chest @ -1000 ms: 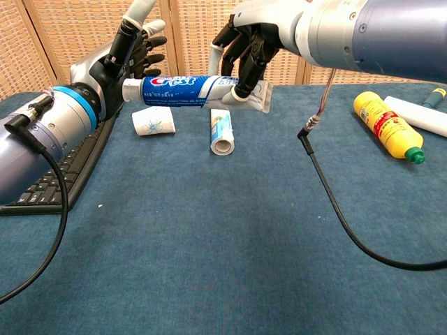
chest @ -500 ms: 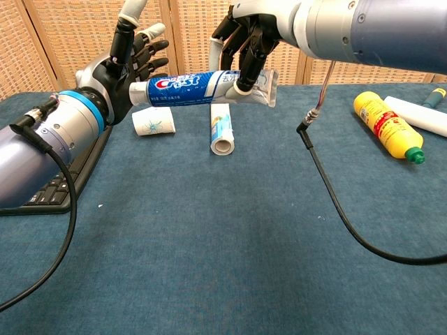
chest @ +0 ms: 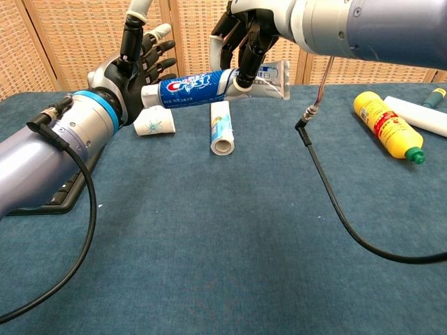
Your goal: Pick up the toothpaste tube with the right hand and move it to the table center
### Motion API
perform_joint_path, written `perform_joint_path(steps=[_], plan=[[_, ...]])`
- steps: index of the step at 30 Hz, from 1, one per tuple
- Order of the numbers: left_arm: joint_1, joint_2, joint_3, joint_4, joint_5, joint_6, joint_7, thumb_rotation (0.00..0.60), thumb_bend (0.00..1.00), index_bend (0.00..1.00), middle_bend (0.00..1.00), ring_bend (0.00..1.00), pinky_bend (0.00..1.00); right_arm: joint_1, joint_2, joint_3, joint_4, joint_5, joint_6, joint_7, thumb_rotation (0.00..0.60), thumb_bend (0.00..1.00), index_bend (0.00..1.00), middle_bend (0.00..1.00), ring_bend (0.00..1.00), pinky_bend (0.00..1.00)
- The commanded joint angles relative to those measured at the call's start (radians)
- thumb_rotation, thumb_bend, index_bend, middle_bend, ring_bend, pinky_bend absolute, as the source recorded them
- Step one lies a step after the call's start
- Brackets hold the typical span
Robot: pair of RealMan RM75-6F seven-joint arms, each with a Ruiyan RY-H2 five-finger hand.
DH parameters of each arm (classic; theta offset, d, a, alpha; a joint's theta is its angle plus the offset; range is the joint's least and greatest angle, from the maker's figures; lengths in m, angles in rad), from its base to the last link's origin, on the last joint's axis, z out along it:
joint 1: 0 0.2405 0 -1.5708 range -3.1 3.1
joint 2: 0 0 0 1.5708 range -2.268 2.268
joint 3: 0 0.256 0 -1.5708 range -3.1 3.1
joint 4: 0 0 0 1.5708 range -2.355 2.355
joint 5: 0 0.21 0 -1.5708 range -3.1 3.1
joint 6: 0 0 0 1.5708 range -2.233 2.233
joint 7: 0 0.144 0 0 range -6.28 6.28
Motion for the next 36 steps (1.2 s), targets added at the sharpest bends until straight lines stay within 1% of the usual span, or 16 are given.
perform_joint_path(steps=[1,7,8,11,18,21,24,27,31,36], plan=[[-0.004,-0.012,0.000,-0.001,-0.002,0.005,0.012,0.138,0.00,0.00,0.00,0.00,0.00,0.004,-0.005,-0.002,0.004,0.003,0.004,-0.002,0.600,0.72,0.77,0.74,0.64,0.60],[-0.018,-0.032,-0.004,-0.013,-0.008,0.010,0.050,0.139,0.00,0.00,0.00,0.00,0.00,0.012,-0.014,-0.005,0.009,0.004,0.013,-0.007,0.600,0.72,0.77,0.74,0.64,0.60],[-0.029,-0.031,-0.022,-0.015,-0.016,0.003,0.058,0.139,0.00,0.00,0.00,0.00,0.00,0.012,-0.014,-0.004,0.008,0.005,0.016,-0.007,0.600,0.72,0.77,0.74,0.64,0.60],[-0.037,-0.033,-0.035,-0.020,-0.041,-0.008,0.077,0.139,0.00,0.00,0.00,0.00,0.00,0.012,-0.012,-0.002,0.004,0.007,0.022,-0.005,0.600,0.72,0.77,0.74,0.64,0.60],[-0.027,-0.025,-0.033,-0.030,-0.045,-0.004,0.090,0.141,0.00,0.00,0.00,0.00,0.00,0.005,0.003,-0.005,-0.003,0.005,0.030,-0.004,0.600,0.72,0.77,0.74,0.64,0.60],[-0.008,-0.006,-0.022,-0.036,-0.033,0.007,0.088,0.141,0.00,0.00,0.00,0.00,0.00,-0.004,0.018,-0.013,-0.003,0.002,0.036,-0.007,0.600,0.72,0.77,0.74,0.64,0.60],[0.019,0.031,-0.009,-0.045,-0.011,0.017,0.080,0.140,0.00,0.00,0.00,0.00,0.00,-0.020,0.036,-0.028,-0.001,-0.002,0.037,-0.007,0.600,0.72,0.77,0.74,0.64,0.60],[0.055,0.092,0.009,-0.054,0.021,0.028,0.069,0.142,0.00,0.00,0.00,0.00,0.00,-0.044,0.051,-0.054,0.006,-0.008,0.030,0.004,0.600,0.72,0.77,0.74,0.64,0.60],[0.113,0.202,0.054,-0.070,0.088,0.041,0.060,0.140,0.00,0.00,0.00,0.00,0.00,-0.081,0.053,-0.104,0.033,-0.033,0.008,0.030,0.600,0.72,0.77,0.74,0.64,0.60],[0.169,0.321,0.113,-0.064,0.162,0.067,0.083,0.149,0.00,0.00,0.00,0.00,0.00,-0.114,0.024,-0.154,0.078,-0.075,-0.004,0.056,0.600,0.72,0.77,0.74,0.64,0.60]])
